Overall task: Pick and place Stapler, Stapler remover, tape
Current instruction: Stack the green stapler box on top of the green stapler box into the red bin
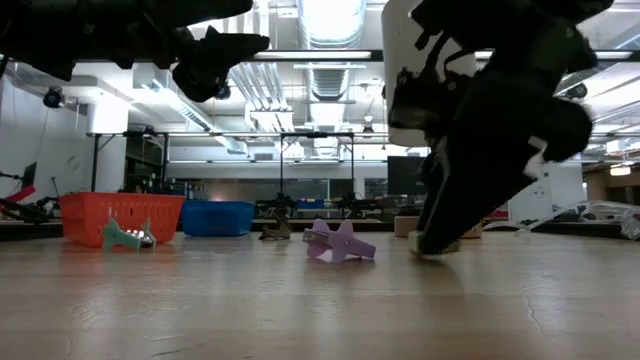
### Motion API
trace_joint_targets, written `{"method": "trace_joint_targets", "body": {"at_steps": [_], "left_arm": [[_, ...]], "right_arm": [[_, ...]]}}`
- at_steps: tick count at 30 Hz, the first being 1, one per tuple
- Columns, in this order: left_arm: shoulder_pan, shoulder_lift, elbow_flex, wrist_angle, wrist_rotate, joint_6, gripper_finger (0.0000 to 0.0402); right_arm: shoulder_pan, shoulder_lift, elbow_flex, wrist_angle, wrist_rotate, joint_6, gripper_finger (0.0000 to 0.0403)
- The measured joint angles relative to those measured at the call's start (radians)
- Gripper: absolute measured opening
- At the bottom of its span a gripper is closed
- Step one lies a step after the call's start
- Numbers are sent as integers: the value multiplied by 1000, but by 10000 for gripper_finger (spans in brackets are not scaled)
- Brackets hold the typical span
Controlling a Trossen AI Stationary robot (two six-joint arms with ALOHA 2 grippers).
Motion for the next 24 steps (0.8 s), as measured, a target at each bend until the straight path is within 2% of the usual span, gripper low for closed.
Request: {"method": "trace_joint_targets", "body": {"at_steps": [6,13,21,24], "left_arm": [[0,0,0,0,0,0,213],[0,0,0,1,0,0,213],[0,0,0,0,0,0,213],[0,0,0,0,0,0,213]], "right_arm": [[15,-81,0,-115,-62,91,245],[96,-181,0,-161,-176,206,232],[241,-312,0,-239,-186,449,243],[315,-352,-1,-292,-141,563,243]]}}
